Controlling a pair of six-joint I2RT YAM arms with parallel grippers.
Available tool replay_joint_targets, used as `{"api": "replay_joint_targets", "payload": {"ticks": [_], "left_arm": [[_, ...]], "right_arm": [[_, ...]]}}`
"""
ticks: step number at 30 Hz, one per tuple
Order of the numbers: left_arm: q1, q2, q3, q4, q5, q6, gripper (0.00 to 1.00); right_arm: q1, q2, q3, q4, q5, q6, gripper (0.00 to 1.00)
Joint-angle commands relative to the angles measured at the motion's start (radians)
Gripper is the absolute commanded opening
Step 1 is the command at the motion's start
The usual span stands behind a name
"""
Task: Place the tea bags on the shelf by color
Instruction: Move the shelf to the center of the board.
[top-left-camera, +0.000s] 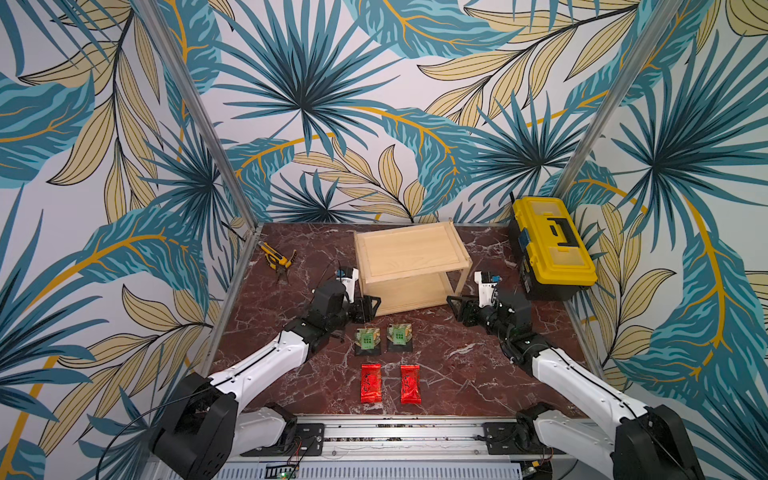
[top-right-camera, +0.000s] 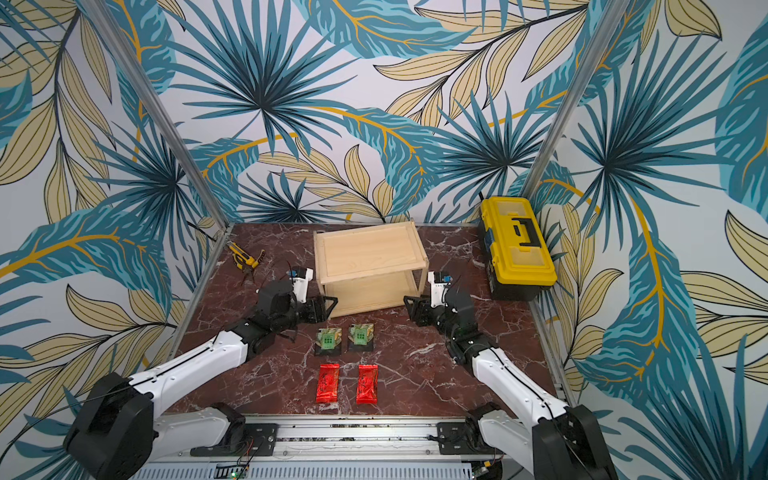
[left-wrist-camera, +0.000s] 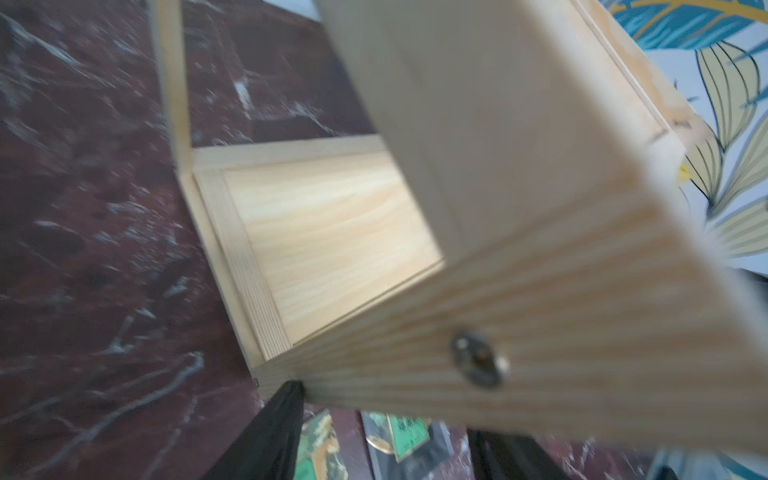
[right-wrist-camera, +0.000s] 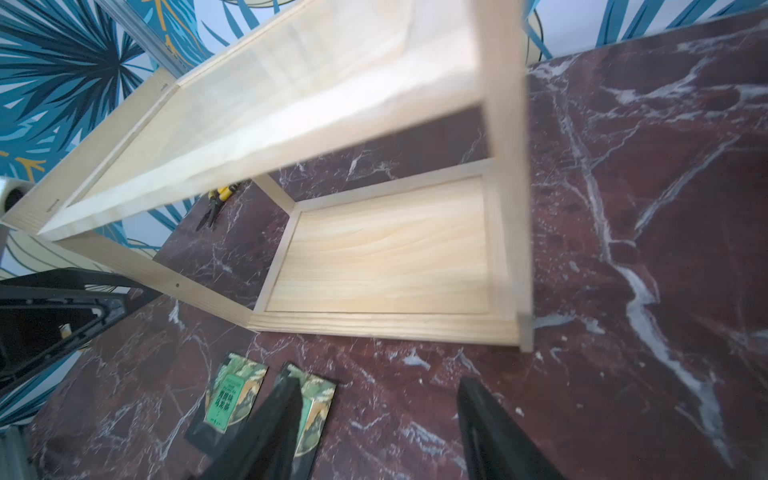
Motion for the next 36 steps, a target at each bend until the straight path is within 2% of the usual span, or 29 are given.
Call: {"api": "replay_joint_targets", "payload": {"ticks": [1, 5, 9, 11, 13, 19, 21, 26, 31, 36], "left_arm": [[-0.077, 0.017, -0.052, 0.014, 0.058, -0.022, 0.63], [-0.093, 0.026, -0.055, -0.015, -0.002, -0.029, 0.62], [-0.09, -0.021, -0.01, -0.062, -0.193, -0.025, 0.65], [-0.086, -0.022, 0.008, -0.026, -0.313, -0.017, 0.66], [-0.071, 0.001, 0.038, 0.022, -0.354, 0.003, 0.68], [-0.013, 0.159, 0.179, 0.059, -0.353, 0.048, 0.69], [0.015, 0.182, 0.194, 0.076, -0.363, 0.051, 0.68], [0.075, 0.218, 0.212, 0.118, -0.364, 0.054, 0.67], [0.133, 0.282, 0.235, 0.143, -0.329, 0.026, 0.65], [0.157, 0.316, 0.268, 0.156, -0.313, 0.018, 0.65]], "right_arm": [[0.027, -0.009, -0.061, -0.014, -0.014, 0.037, 0.65], [0.044, 0.044, -0.08, 0.07, 0.027, 0.025, 0.65], [0.044, 0.158, -0.032, 0.093, -0.023, 0.043, 0.65], [0.045, 0.166, -0.046, 0.126, -0.033, 0.06, 0.65], [0.044, 0.145, -0.047, 0.104, -0.01, 0.053, 0.65], [0.028, -0.034, -0.011, -0.059, 0.147, 0.004, 0.68], [-0.007, -0.053, 0.011, -0.071, 0.159, -0.014, 0.68], [-0.102, 0.097, 0.145, -0.047, 0.048, -0.021, 0.65], [-0.111, 0.261, 0.265, 0.023, -0.036, 0.004, 0.58], [-0.111, 0.358, 0.316, 0.063, -0.081, 0.028, 0.52]]}}
